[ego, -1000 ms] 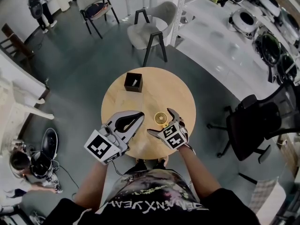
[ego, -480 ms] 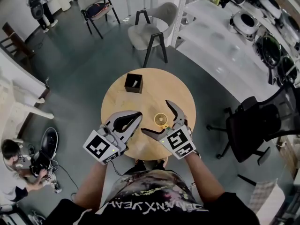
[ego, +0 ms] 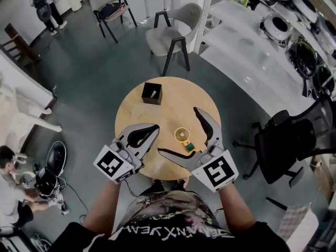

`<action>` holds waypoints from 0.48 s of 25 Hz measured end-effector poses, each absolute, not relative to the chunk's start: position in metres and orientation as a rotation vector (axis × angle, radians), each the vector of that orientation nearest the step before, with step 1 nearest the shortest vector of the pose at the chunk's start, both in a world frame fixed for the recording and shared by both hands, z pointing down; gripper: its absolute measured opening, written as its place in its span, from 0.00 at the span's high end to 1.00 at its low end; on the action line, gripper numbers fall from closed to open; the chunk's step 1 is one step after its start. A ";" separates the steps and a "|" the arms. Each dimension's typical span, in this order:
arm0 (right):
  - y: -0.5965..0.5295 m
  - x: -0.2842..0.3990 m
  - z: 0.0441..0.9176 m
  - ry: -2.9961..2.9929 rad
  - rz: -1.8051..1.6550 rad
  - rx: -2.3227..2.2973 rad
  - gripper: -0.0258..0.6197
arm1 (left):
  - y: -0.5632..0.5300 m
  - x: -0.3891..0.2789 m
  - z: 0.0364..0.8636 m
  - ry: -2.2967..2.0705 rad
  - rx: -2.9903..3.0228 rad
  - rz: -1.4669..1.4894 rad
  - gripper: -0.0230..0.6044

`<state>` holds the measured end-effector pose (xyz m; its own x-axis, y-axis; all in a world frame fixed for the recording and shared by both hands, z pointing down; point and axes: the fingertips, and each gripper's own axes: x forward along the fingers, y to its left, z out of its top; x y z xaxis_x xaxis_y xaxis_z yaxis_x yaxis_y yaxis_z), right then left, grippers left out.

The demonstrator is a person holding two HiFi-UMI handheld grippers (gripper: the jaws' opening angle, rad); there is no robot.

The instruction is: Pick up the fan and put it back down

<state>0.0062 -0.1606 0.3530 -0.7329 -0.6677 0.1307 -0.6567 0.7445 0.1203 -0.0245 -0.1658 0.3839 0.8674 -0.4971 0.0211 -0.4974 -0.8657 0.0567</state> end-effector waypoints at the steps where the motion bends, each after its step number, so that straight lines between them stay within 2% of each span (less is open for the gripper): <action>1: -0.159 0.006 0.347 -2.785 -0.109 1.067 0.05 | -0.166 -0.024 0.384 -0.792 2.978 0.008 0.94; 12: -0.163 0.014 0.360 -2.748 -0.070 1.097 0.05 | -0.166 -0.024 0.381 -0.795 2.980 0.008 0.94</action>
